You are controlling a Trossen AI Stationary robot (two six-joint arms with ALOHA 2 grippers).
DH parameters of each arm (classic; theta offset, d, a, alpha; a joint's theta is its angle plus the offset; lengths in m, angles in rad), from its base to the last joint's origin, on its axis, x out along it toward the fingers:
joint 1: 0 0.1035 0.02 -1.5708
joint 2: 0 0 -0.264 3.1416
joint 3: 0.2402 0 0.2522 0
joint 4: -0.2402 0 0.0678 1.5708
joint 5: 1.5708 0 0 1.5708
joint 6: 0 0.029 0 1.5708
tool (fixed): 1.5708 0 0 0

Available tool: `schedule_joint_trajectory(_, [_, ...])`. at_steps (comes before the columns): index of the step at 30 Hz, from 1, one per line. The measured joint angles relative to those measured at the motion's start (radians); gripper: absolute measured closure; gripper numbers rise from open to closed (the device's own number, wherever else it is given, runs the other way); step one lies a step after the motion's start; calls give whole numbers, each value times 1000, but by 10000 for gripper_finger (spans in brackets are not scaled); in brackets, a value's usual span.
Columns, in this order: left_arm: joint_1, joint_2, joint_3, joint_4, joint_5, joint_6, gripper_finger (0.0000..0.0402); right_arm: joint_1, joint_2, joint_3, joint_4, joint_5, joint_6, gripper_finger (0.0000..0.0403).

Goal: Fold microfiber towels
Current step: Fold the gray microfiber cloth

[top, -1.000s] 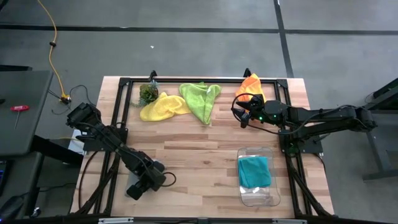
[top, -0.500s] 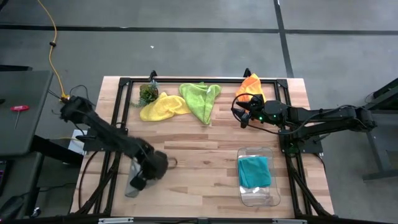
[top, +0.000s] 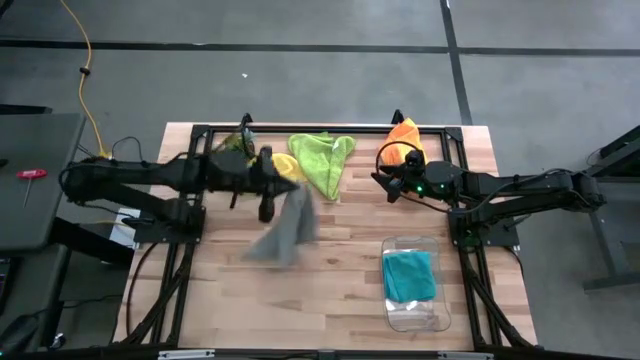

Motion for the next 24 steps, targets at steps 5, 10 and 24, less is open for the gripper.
schedule_joint_trajectory(5, [66,16,-59,114,0,-38,401,0,0,0,6,-82,26,169])
schedule_joint_trajectory(10, [51,57,-138,168,3,-146,401,1,32,0,11,-171,44,169])
schedule_joint_trajectory(24, [-91,73,-188,164,-50,-256,402,42,423,71,32,-253,-288,169])
